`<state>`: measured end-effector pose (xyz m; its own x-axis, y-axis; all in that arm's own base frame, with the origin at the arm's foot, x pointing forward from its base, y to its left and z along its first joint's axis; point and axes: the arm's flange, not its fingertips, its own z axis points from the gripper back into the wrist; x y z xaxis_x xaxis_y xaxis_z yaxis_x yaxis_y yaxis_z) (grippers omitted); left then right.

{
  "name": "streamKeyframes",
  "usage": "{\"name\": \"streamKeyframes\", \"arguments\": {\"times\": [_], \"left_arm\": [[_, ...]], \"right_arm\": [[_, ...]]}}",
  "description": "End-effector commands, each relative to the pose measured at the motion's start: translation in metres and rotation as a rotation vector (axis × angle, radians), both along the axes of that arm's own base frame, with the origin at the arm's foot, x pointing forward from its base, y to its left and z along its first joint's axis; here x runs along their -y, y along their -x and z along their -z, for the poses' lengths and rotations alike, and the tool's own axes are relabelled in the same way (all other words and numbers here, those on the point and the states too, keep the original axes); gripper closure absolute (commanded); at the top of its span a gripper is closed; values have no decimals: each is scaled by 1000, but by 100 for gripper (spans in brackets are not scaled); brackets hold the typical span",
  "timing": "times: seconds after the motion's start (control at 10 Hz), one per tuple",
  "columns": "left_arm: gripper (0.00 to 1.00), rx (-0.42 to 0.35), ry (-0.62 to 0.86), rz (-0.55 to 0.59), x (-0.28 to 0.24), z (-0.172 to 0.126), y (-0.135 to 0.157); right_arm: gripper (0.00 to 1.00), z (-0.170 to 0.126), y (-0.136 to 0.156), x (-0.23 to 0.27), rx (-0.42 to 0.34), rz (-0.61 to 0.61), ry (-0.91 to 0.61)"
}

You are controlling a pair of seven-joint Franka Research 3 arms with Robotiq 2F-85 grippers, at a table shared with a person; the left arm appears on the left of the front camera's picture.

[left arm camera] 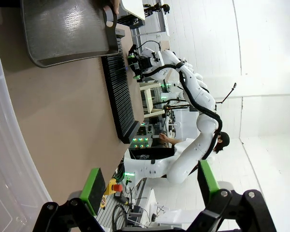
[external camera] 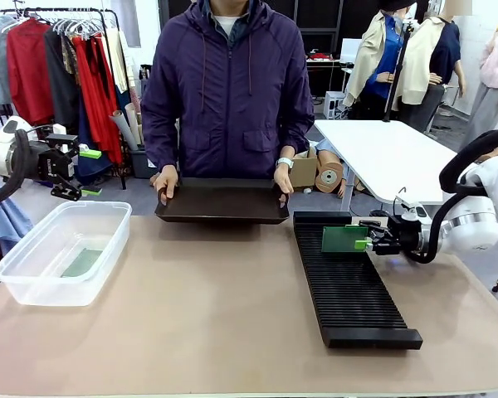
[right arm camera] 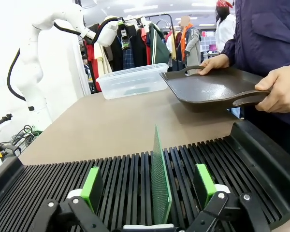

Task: Sort PCBs into racks and boxes based on the side picked up.
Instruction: If the short side of the Blank PCB is picked up, insert it into the PCB Rack ; if the long side is picked up, place it in the Organizing box.

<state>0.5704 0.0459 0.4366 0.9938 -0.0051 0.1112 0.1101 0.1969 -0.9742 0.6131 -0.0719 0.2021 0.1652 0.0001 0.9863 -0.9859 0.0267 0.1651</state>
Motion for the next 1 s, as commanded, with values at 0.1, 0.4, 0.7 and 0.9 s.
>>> {"name": "streamKeyframes", "arguments": {"times": [0.1, 0.4, 0.7, 0.9], "left_arm": [[0, 1, 0, -4, -1, 0, 0], [0, 1, 0, -4, -1, 0, 0], [0, 1, 0, -4, -1, 0, 0], [0, 1, 0, -4, -1, 0, 0]], "right_arm": [[0, -2, -2, -1, 6, 1, -2], [0, -2, -2, -1, 6, 1, -2], [0, -2, -2, -1, 6, 1, -2], [0, -2, -2, -1, 6, 1, -2]]}}
